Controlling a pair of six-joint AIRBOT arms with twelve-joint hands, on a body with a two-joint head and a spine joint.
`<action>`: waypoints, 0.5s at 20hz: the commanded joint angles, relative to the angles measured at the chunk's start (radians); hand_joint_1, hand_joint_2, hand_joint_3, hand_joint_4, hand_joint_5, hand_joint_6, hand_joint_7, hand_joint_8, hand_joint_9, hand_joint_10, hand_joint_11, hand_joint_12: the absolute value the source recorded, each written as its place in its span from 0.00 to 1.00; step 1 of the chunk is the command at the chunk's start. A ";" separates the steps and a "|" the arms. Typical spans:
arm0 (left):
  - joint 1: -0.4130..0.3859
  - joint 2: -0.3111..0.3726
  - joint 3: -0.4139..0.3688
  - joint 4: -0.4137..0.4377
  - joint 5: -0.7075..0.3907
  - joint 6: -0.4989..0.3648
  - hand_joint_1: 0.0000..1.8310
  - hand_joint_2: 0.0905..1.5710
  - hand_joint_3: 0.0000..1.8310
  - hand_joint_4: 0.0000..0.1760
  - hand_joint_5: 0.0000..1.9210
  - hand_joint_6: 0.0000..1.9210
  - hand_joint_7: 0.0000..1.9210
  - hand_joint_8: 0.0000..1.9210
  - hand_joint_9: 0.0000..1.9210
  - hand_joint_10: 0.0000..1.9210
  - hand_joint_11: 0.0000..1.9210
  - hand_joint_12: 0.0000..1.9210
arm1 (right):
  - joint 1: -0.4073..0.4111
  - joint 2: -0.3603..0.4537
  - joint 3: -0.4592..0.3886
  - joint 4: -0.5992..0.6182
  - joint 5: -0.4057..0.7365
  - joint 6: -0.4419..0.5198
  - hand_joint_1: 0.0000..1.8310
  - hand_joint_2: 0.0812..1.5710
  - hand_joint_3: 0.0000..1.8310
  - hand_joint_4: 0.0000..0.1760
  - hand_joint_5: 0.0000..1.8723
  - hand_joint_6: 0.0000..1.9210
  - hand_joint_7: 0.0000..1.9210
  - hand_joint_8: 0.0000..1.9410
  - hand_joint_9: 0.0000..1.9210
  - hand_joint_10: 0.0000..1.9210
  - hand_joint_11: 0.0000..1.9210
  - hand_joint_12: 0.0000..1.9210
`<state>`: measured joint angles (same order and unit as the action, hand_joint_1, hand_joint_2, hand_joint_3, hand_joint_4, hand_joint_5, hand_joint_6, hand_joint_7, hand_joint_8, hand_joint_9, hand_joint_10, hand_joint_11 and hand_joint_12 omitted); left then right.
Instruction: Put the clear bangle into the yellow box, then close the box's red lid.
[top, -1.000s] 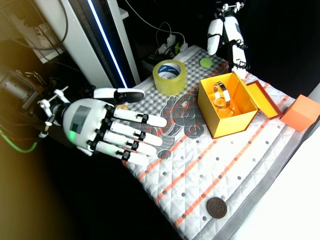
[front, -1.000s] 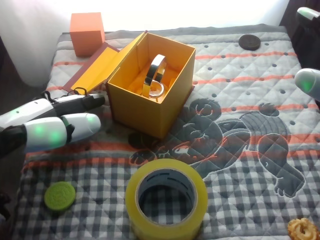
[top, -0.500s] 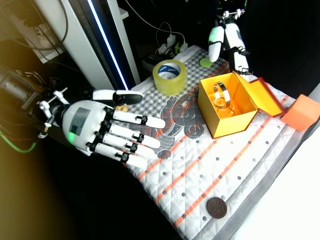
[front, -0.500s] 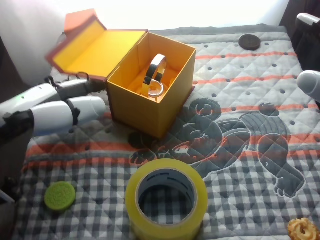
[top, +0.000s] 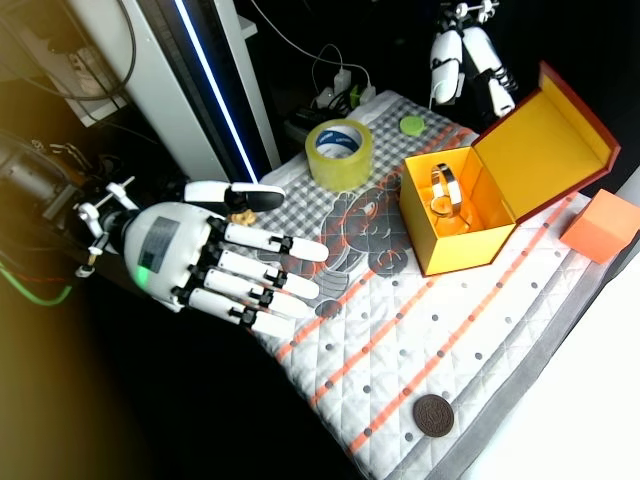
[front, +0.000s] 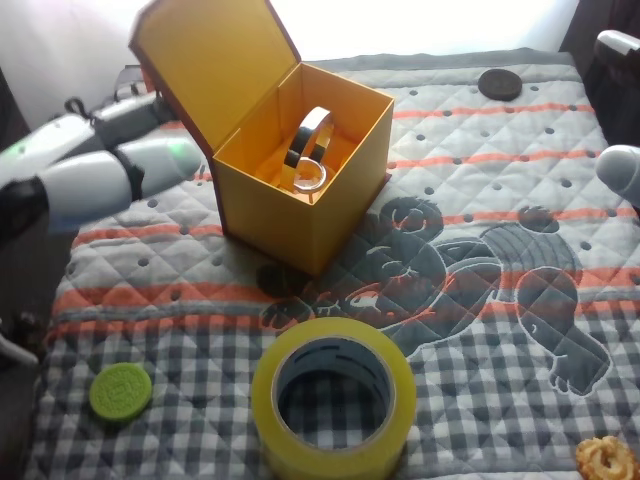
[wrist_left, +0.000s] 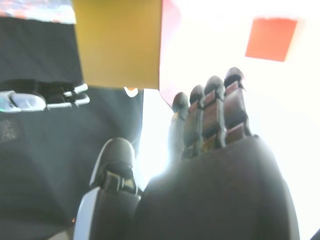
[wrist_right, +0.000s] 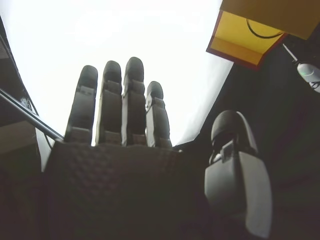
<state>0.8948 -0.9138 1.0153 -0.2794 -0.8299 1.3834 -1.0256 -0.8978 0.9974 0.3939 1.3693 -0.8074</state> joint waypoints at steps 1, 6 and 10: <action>-0.022 0.004 0.006 0.018 -0.100 -0.006 0.00 0.83 0.00 0.00 0.05 0.00 0.02 0.00 0.01 0.00 0.00 0.00 | 0.001 0.007 0.002 -0.001 0.129 0.010 0.00 0.75 0.00 0.59 0.09 0.00 0.22 0.00 0.12 0.00 0.01 0.11; -0.111 0.009 -0.024 0.215 0.006 -0.007 0.00 0.81 0.00 0.00 0.05 0.00 0.02 0.00 0.01 0.00 0.01 0.01 | -0.008 0.004 0.002 0.006 0.132 0.010 0.00 0.75 0.00 0.55 0.09 0.00 0.23 0.01 0.12 0.00 0.00 0.11; -0.127 0.034 -0.078 0.407 0.032 -0.112 0.00 0.81 0.01 0.00 0.09 0.01 0.08 0.01 0.06 0.01 0.04 0.02 | -0.012 0.003 0.002 0.010 0.134 0.011 0.00 0.76 0.00 0.49 0.08 0.00 0.23 0.00 0.12 0.00 0.00 0.09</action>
<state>0.7769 -0.8829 0.9348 0.1478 -0.6964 1.2606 -1.0401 -0.9001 0.9974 0.4114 1.3716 -0.8059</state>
